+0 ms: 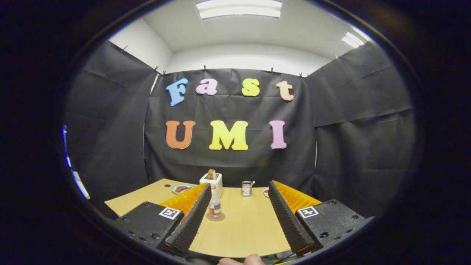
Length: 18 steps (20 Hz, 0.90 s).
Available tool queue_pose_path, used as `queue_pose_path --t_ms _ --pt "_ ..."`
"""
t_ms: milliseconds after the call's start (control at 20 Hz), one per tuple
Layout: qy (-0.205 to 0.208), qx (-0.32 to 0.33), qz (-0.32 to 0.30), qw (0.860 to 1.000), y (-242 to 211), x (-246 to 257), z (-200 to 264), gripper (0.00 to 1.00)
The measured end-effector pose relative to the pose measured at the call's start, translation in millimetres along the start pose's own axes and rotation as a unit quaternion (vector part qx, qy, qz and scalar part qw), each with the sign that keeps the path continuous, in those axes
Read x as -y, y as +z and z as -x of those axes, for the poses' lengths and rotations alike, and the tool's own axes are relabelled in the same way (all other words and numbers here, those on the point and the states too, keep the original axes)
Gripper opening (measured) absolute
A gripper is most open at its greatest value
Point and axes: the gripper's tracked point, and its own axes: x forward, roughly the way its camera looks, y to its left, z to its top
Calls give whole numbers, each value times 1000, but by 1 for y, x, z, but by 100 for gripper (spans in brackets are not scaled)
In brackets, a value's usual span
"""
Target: Take the bottle from table, then pour the juice into the cup, finally place the bottle on the coaster
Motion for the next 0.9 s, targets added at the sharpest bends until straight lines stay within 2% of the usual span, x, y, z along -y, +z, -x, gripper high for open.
queue_pose_path --t_ms 900 --pt "-3 -5 1 1000 -13 -2 -12 100"
